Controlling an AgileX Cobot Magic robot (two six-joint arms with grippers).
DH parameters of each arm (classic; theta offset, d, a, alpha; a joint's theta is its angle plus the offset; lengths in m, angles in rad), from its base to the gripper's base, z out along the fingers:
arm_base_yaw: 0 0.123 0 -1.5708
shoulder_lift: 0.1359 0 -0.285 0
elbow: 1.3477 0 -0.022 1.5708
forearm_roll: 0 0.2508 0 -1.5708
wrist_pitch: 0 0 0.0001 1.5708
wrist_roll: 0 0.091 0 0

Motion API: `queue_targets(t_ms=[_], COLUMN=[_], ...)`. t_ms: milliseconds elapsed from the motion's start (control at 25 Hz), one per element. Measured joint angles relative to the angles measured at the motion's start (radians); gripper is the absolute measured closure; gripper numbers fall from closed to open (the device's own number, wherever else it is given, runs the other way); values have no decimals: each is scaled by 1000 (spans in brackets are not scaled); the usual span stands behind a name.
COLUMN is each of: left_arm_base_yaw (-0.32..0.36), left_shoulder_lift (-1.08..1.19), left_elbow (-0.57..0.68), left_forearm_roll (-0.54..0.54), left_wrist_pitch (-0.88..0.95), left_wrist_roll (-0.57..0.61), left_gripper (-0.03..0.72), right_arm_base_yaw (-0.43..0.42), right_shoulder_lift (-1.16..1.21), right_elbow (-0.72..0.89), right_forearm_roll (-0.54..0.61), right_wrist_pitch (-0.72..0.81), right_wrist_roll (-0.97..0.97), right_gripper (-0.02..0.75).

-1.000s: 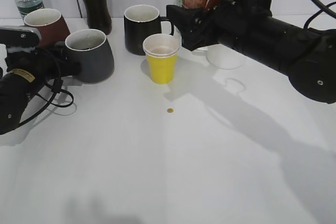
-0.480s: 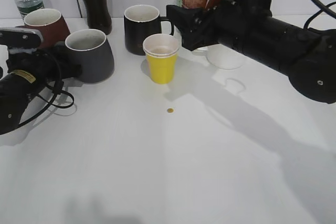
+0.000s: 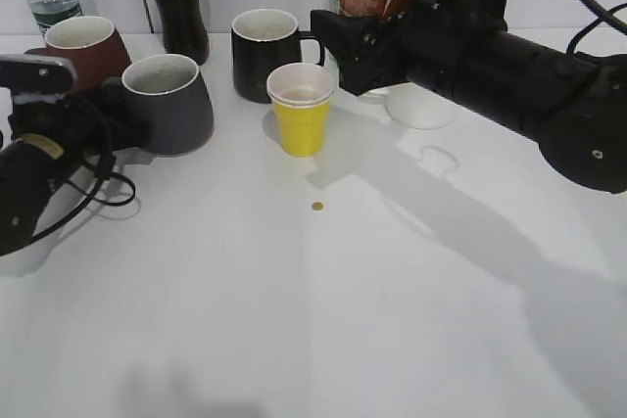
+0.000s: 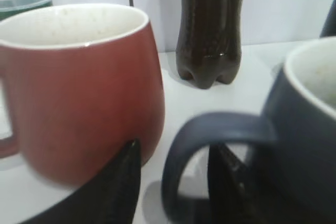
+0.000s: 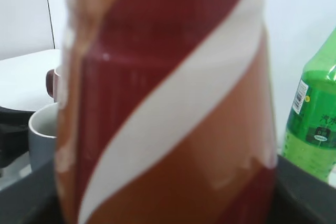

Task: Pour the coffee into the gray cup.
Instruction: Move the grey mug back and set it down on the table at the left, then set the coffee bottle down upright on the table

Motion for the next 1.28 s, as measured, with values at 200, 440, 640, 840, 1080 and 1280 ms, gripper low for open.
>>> queue_targets(t_ms=[200, 440, 640, 840, 1080, 1280], left_arm_base_yaw=[0, 0, -1, -1, -3, -4], left_shoulder_lift=[0, -37, -100, -159, -282, -459], left_elbow=[74, 149, 184, 245, 375, 461], left_forearm_roll=[-11, -11, -10, -7, 0, 2], left_wrist_pitch=[-94, -116, -99, -99, -95, -71], left_wrist_roll=[-1, -3, -3, -3, -3, -3], left_gripper=[358, 358, 358, 358, 358, 358], right_arm_base_yaw=[0, 0, 0, 0, -2, -38], right_shoulder_lift=[0, 0, 0, 0, 0, -3], right_elbow=[0, 0, 0, 0, 0, 0], right_forearm_roll=[0, 1, 1, 9, 77, 102], right_wrist_pitch=[4, 5, 5, 5, 68, 110], right_wrist_roll=[-4, -23, -25, -25, -35, -41], right_gripper=[209, 209, 209, 209, 209, 209])
